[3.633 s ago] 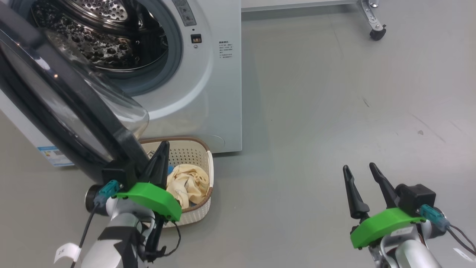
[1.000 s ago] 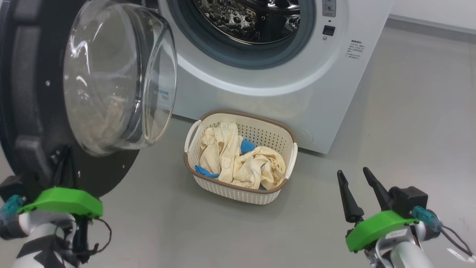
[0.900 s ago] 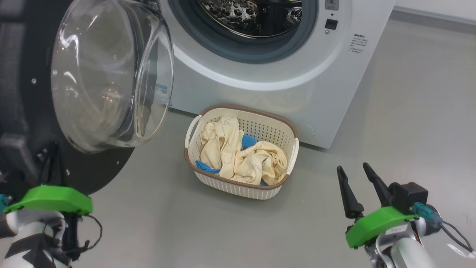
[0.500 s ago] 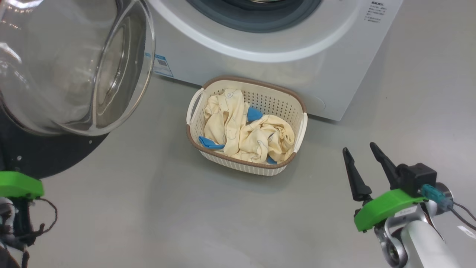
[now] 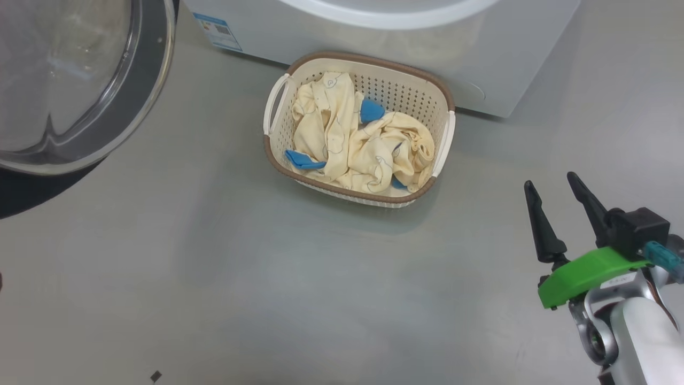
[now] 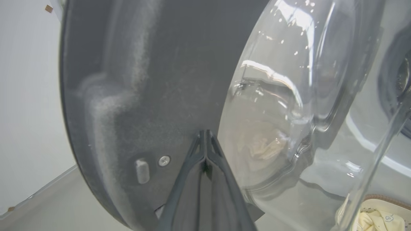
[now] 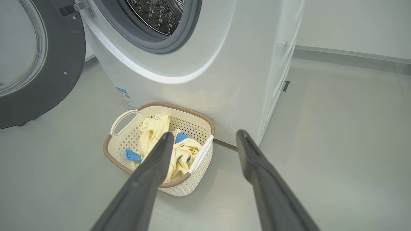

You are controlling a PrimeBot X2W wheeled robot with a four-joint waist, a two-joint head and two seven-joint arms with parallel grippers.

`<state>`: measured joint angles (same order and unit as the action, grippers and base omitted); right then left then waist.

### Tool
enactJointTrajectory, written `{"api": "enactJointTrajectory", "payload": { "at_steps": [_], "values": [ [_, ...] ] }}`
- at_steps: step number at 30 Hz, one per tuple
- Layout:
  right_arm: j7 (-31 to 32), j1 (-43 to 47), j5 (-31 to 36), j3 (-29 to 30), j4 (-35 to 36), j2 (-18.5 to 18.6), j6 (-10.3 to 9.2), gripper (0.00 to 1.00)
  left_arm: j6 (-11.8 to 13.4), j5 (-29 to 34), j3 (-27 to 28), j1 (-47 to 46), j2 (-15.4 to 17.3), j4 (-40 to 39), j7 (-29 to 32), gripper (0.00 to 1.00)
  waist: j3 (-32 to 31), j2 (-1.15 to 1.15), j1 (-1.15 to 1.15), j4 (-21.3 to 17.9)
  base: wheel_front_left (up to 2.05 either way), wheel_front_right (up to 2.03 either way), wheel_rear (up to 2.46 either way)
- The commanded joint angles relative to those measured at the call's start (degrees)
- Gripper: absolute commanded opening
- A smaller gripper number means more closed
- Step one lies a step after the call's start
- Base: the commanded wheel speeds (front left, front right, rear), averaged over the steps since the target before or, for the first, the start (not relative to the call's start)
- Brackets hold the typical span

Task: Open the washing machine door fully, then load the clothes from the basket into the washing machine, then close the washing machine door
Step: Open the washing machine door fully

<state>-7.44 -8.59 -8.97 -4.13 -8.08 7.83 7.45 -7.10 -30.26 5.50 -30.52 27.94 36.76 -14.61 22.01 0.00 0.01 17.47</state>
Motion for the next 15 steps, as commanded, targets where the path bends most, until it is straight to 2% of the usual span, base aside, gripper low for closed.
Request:
{"api": "enactJointTrajectory", "payload": {
  "at_steps": [1,15],
  "values": [
    [0.35,-1.16,0.57,-0.85,2.34,1.04,0.03,1.0,-0.12,0.08,2.5,-2.61,5.11,-0.36,-0.39,0.0,1.28,0.0,-0.01,0.06,0.0,0.0,0.0],
    [3.4,-1.5,1.67,0.08,7.19,2.27,0.03,1.0,-0.37,-3.78,-0.1,-7.79,10.01,3.23,-0.39,0.0,5.61,0.0,-0.01,-0.19,0.0,0.0,0.0]
  ]
}}
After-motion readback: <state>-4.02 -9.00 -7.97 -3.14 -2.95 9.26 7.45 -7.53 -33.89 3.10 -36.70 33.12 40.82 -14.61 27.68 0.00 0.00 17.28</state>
